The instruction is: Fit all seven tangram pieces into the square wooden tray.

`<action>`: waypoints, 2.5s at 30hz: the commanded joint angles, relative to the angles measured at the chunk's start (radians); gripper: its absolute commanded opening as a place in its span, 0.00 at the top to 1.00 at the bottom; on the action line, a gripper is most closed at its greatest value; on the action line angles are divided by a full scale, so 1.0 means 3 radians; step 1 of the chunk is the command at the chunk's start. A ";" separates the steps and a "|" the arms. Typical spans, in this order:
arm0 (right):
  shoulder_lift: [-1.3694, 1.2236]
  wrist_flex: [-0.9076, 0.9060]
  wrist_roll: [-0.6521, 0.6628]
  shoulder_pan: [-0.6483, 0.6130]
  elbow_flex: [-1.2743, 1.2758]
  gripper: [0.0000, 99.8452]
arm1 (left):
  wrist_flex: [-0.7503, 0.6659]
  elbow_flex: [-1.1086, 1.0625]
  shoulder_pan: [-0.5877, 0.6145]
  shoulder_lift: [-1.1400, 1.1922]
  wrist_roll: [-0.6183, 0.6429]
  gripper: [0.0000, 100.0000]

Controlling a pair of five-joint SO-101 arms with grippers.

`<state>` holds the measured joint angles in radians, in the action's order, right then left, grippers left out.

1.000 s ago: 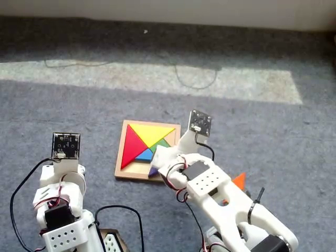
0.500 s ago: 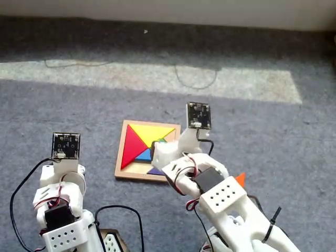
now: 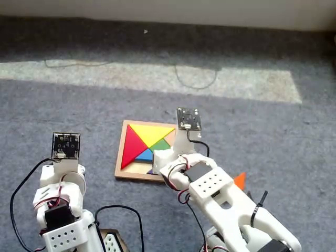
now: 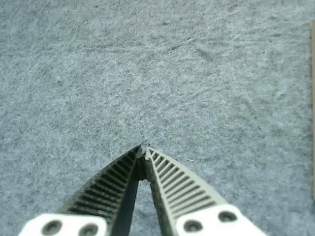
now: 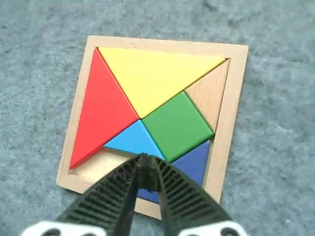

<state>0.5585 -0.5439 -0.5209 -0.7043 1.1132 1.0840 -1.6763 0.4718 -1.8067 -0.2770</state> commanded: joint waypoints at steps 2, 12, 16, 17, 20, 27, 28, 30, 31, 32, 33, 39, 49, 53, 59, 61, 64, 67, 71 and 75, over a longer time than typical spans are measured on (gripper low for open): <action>-0.0100 -0.0233 0.0046 -0.0028 -0.0013 1.00 | -0.0041 -0.0064 -0.0049 0.0008 -0.0020 0.99; 0.0125 -0.0289 0.0573 0.0739 -0.0023 1.00 | -0.0041 -0.0064 -0.0049 -0.0008 -0.0020 0.99; 0.1015 -0.0969 0.0604 0.1041 -0.0049 1.00 | -0.0041 -0.0059 -0.0049 -0.0008 -0.0020 0.99; 0.1281 -0.1148 0.0604 0.1143 -0.0049 1.00 | -0.0041 -0.0043 -0.0049 -0.0008 -0.0020 0.99; 0.2084 -0.1440 0.0609 0.1399 -0.0043 1.00 | 0.0056 0.0090 -0.0043 -0.0008 -0.0020 0.99; 0.3670 -0.1782 0.0609 0.1931 0.0335 1.00 | 0.0312 0.0642 -0.0407 -0.0008 -0.0020 0.93; 0.3844 -0.1782 0.0609 0.2038 0.0366 1.00 | 0.0312 0.0683 -0.0534 -0.0008 -0.0020 0.91; 0.4166 -0.1736 0.0604 0.2166 0.0391 1.00 | 0.0312 0.0765 -0.0770 0.0018 -0.0010 0.88; 0.4289 -0.1690 0.0593 0.2192 0.0391 1.00 | 0.0312 0.0811 -0.0903 0.0018 -0.0010 0.88; 0.4304 -0.1660 0.0583 0.2202 0.0386 1.00 | 0.0312 0.0862 -0.1036 0.0018 -0.0010 0.89; 0.4263 -0.1639 0.0583 0.2202 0.0386 1.00 | 0.0312 0.0918 -0.1158 0.0023 -0.0010 0.89; 0.4263 -0.1286 0.0583 0.2197 0.0171 1.00 | 0.0307 0.1179 -0.1936 0.0023 -0.0015 0.88; 0.4263 -0.1148 0.0583 0.2192 -0.1189 1.00 | -0.0327 0.1194 -0.2984 0.0289 0.0005 0.84; 0.4263 -0.1153 0.0583 0.2192 -0.1542 1.00 | -0.0762 0.1199 -0.3317 0.0903 0.0077 0.84; 0.4263 -0.1148 0.0511 0.2192 -0.1716 1.00 | -0.1596 0.1414 -0.3792 0.2110 0.0266 0.84; 0.4263 -0.1148 0.0276 0.2192 -0.1716 1.00 | -0.1754 0.1634 -0.3931 0.2565 0.0373 0.84; 0.4263 -0.1148 -0.0020 0.2192 -0.1716 1.00 | -0.2087 0.1967 -0.4104 0.3245 0.0563 0.87; 0.4263 -0.1169 -0.0077 0.2192 -0.1716 1.00 | -0.2399 0.2227 -0.4294 0.3879 0.0629 0.87; 0.4263 -0.1210 -0.0077 0.2192 -0.1675 1.00 | -0.2547 0.2585 -0.4575 0.4641 0.0757 0.87; 0.4263 -0.1383 -0.0097 0.2192 -0.1603 1.00 | -0.2547 0.3025 -0.4703 0.5301 0.1084 0.86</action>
<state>1.8397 -0.9398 -0.5378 -0.0629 0.6345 0.3414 -0.8922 -0.9045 -0.3291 -0.0176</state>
